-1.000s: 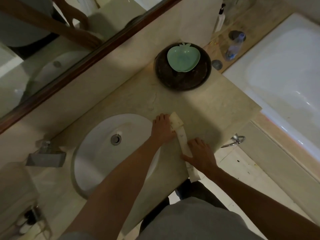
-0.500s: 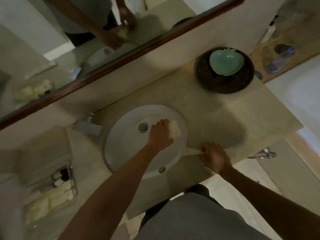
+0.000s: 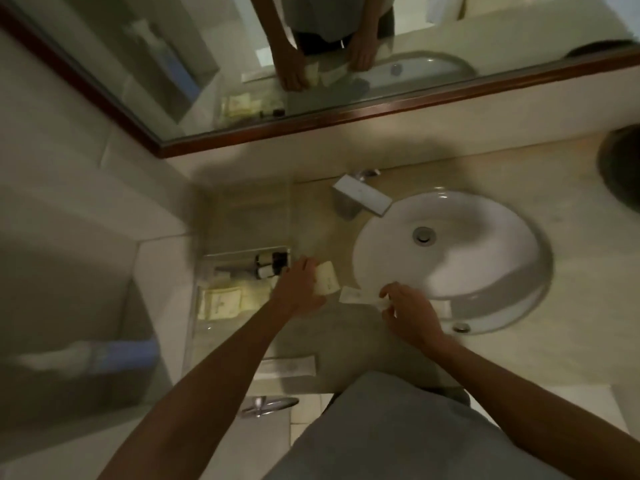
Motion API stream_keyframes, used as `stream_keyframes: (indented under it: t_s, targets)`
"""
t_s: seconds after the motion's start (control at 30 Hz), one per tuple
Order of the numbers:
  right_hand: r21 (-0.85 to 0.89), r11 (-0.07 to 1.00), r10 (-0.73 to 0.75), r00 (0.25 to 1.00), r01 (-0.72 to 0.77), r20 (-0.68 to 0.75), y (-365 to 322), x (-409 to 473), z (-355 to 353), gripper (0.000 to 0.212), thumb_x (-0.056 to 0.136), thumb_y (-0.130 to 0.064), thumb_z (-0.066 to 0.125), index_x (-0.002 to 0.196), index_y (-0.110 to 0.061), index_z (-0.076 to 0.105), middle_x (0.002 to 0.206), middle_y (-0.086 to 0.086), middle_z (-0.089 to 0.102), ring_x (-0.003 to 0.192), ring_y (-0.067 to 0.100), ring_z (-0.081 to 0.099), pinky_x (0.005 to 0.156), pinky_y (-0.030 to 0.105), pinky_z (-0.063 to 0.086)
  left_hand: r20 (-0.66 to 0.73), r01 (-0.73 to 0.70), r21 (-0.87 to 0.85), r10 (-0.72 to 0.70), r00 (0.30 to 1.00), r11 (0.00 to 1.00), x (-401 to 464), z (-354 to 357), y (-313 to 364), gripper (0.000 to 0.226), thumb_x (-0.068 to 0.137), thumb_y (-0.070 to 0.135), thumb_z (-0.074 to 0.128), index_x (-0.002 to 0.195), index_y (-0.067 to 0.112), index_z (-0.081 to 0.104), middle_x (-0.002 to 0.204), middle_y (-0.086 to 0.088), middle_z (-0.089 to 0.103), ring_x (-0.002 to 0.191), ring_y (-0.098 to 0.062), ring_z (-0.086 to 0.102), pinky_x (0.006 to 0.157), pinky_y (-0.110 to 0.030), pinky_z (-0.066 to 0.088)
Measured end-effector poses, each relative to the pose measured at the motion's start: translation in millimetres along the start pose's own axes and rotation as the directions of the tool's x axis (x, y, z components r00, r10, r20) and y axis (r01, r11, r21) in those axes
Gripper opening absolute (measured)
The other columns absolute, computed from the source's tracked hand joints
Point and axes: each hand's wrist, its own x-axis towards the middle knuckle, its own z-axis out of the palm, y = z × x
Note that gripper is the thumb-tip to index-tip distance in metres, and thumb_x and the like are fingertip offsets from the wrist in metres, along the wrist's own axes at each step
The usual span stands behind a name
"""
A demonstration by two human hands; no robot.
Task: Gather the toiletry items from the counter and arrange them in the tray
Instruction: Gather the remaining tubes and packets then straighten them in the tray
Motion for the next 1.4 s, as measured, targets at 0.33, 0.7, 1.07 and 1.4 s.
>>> stream_keyframes:
  t_s: [0.33, 0.7, 1.07, 1.4]
  targets:
    - [-0.142, 0.990, -0.020, 1.000, 0.020, 0.000, -55, 17, 46, 0.024, 0.074, -0.017, 0.065, 0.097, -0.019, 0.059, 0.093, 0.001, 0.063, 0.082, 0.023, 0.058, 0.072, 0.038, 0.046, 0.037, -0.030, 0.070, 0.028, 0.999, 0.997, -44, -18, -131, 0.092, 0.061, 0.050, 0.080, 0.137, 0.016, 0.039, 0.138, -0.008, 0.042, 0.120, -0.029, 0.046, 0.100, -0.042, 0.037]
    - [-0.038, 0.967, -0.250, 0.966, 0.253, 0.072, -185, 85, 55, 0.057, 0.076, -0.040, 0.069, 0.127, -0.024, 0.049, 0.119, -0.002, 0.053, 0.103, 0.016, 0.050, 0.088, 0.036, 0.045, -0.103, -0.295, 0.001, 0.294, 0.950, 0.955, -136, 36, -147, 0.058, 0.069, 0.053, 0.064, 0.113, 0.016, 0.055, 0.111, -0.003, 0.055, 0.095, -0.017, 0.052, 0.081, -0.033, 0.050]
    - [-0.085, 0.982, -0.165, 0.986, 0.167, 0.027, -129, 37, 60, 0.033, 0.088, -0.028, 0.062, 0.120, -0.022, 0.056, 0.119, -0.001, 0.057, 0.107, 0.016, 0.054, 0.092, 0.038, 0.048, -0.200, -0.197, -0.047, 0.184, 0.962, 0.979, -138, 56, -151, 0.020, 0.079, 0.018, 0.062, 0.099, 0.018, 0.057, 0.094, -0.003, 0.061, 0.082, -0.018, 0.057, 0.070, -0.029, 0.047]
    - [-0.091, 0.985, -0.145, 0.989, 0.143, -0.012, -143, 56, 60, 0.033, 0.086, -0.032, 0.062, 0.117, -0.023, 0.055, 0.112, -0.003, 0.056, 0.100, 0.013, 0.052, 0.085, 0.034, 0.050, -0.182, -0.199, 0.135, 0.222, 0.958, 0.971, -81, 4, -200, 0.061, 0.068, 0.045, 0.058, 0.119, 0.013, 0.057, 0.118, -0.008, 0.060, 0.105, -0.026, 0.056, 0.091, -0.042, 0.044]
